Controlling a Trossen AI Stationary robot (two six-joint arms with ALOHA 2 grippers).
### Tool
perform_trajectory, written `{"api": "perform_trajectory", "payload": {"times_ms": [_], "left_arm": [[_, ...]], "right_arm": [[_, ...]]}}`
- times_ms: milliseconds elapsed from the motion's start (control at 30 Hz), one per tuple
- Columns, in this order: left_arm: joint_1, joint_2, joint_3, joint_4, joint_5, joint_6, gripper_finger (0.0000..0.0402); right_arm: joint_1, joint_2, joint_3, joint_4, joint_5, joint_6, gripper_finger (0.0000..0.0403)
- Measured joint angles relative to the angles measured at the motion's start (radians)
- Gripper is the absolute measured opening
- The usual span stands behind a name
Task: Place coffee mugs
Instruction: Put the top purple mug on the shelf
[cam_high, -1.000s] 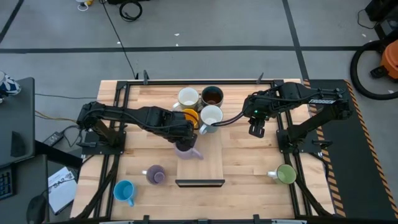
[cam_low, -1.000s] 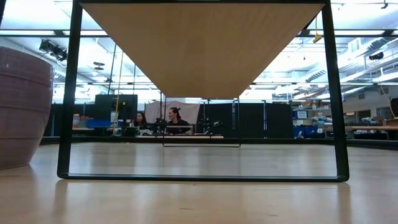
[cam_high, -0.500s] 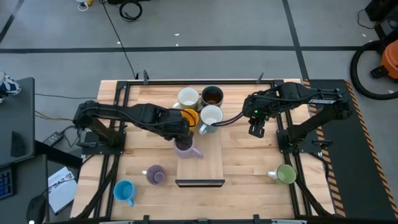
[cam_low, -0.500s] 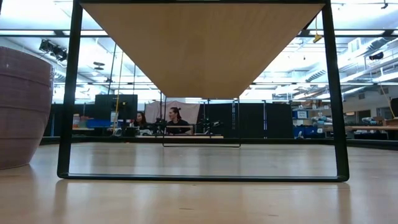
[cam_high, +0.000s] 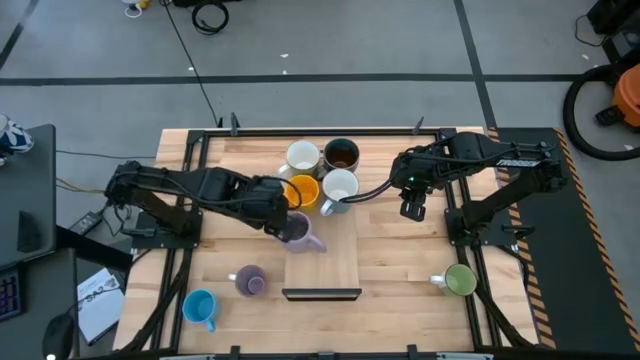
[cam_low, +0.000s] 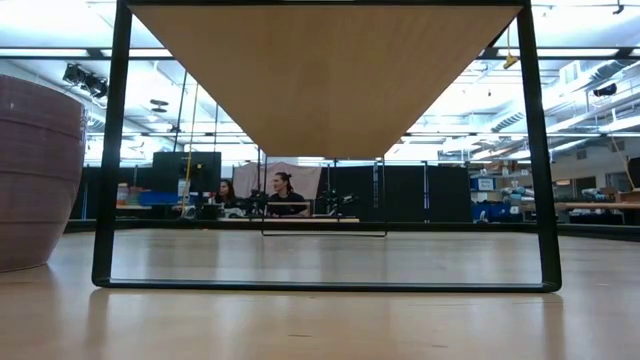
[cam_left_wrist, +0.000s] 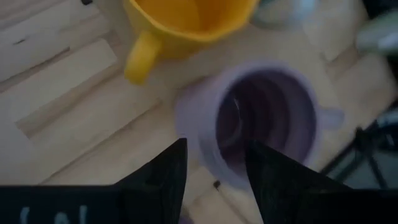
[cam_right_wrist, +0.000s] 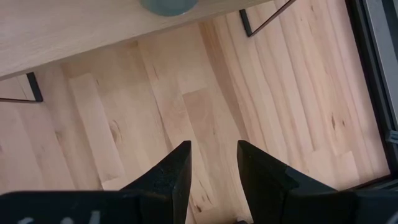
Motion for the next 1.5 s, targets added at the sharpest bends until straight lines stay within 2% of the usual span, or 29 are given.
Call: {"api": "perform_trajectory", "payload": {"times_ms": [300,500,833,1500], "left_arm": [[-0.145,-0.015,0.0,-0.032,0.03,0.053,0.0167],[-0.21,0.025,0.0,-0.029,-0.059,0.02,0.0167],[-0.176,0.097,0.0,0.025,-0.091,0.032,0.0167],[-0.123,0.099,0.0,0.063,-0.131,0.064,0.0167]], "right_arm": [[0.0,0.0,0.0,0.001,0.0,0.0,0.0134],[0.0,0.0,0.0,0.001,0.0,0.0,0.0134],[0.0,0.0,0.0,0.001,-0.001,0.0,0.0134],[0.0,0.0,0.0,0.002,0.0,0.0,0.0134]]}}
